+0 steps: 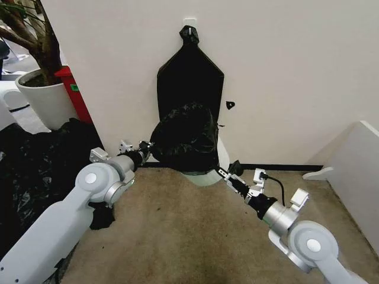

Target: Place the garbage bag over the trash bin.

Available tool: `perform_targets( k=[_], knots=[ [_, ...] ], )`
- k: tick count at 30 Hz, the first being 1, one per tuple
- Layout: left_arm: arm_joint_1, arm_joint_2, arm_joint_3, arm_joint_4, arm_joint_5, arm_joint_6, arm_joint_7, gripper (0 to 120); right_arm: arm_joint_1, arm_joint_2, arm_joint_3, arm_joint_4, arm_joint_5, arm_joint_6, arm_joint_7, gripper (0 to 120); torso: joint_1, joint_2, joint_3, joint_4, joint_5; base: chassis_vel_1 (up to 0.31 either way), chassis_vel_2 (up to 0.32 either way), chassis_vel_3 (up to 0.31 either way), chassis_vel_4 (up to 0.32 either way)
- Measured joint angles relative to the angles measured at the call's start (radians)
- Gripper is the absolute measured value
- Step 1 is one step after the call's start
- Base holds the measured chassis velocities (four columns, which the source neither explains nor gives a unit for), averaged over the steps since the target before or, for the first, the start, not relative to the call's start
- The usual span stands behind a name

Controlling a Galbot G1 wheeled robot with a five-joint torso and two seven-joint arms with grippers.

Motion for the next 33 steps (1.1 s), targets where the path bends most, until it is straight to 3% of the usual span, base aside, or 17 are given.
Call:
perform_targets(
  k=[4,33],
  knots=[
    [-0.014,-0.018,0.013,0.008,-0.007,-0.005,-0.015,4,0.002,0.023,-0.013,0.016,-0.006,0.001,0.081,100,0.0,0.0,0.0,-0.0001,0.0,0.0,0.0,0.0,0.0],
    [-0.023,-0.027,0.016,-0.034,-0.048,-0.011,-0.03,4,0.02,0.067,-0.042,-0.115,-0.068,-0.027,0.174,100,0.0,0.0,0.0,-0.0002,0.0001,0.0,0.0,0.0,0.0]
  ],
)
